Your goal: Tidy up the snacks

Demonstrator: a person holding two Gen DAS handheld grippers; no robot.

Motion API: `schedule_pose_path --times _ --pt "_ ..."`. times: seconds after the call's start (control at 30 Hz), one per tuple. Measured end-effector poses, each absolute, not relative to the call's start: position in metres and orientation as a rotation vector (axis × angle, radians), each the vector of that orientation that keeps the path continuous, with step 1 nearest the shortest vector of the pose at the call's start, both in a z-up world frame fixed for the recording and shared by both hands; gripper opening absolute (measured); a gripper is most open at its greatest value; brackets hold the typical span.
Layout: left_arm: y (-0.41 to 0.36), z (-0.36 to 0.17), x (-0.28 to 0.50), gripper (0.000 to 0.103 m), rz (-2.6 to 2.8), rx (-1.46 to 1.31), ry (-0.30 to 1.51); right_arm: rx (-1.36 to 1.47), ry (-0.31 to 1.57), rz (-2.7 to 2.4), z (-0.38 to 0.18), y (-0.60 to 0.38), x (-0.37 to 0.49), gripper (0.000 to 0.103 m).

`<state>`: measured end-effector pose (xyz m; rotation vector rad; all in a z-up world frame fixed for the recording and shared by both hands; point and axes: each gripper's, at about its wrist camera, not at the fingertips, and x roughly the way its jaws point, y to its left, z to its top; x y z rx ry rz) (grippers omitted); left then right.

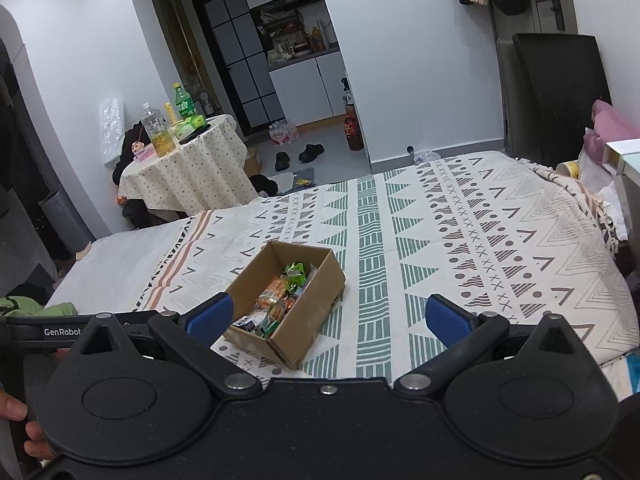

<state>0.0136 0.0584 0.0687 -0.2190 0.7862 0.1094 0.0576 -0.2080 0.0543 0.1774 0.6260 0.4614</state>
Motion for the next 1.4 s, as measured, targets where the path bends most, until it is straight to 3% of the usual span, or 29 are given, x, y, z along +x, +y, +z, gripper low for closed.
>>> schedule_pose_path --times 1.4 --pt "0.05 0.076 -0.006 0.103 0.083 -0.155 0.764 0.144 0.649 0.473 0.053 -0.209 0.046 0.103"
